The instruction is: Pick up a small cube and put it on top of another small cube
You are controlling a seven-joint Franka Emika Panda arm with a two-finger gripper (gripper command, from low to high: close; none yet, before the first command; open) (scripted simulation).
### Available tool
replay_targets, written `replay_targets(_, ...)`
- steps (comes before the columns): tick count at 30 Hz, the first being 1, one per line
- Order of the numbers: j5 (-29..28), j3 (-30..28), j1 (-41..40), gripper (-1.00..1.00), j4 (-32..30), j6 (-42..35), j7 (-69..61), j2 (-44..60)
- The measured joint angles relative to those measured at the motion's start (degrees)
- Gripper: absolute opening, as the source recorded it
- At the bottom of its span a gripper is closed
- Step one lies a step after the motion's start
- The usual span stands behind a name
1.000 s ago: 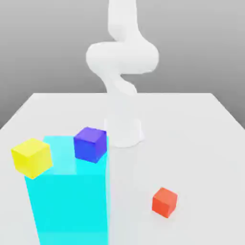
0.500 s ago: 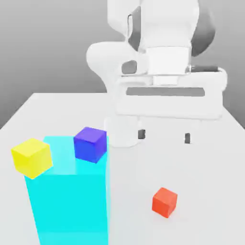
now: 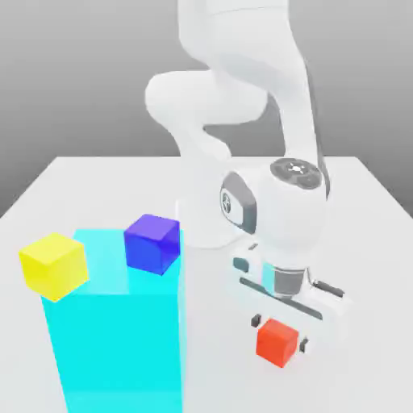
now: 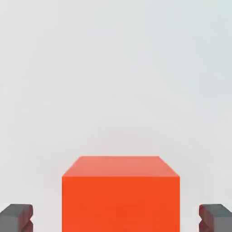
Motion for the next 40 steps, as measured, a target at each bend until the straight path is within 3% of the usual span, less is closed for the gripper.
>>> replay_targets(5,-0.2,-0.3,0.3,-1.0,0.1,0.3,0.2,0.3)
replay_targets(11,9.7,6.4,-4.1,-1.0,-2.3,-8.2,-7.3,-10.8)
replay_targets(14,11.6,7.4,-5.1,-1.0,0.0,-13.0,-14.1,-13.7)
replay_targets(24,13.7,3.2,-10.1,-1.0,13.6,-37.5,-38.4,-25.5)
replay_targets(31,15.8,-3.9,-15.5,-1.0,19.6,-55.0,-44.3,-36.2)
replay_targets(33,16.5,-5.2,-16.8,-1.0,18.7,-55.6,-43.3,-37.4)
replay_targets(36,16.8,-5.4,-17.3,-1.0,14.6,-49.8,-43.1,-35.7)
replay_targets(37,16.8,-5.3,-17.4,1.0,13.6,-48.3,-43.1,-35.2)
replay_targets(40,16.8,-5.3,-17.4,1.0,13.6,-48.3,-43.1,-35.2)
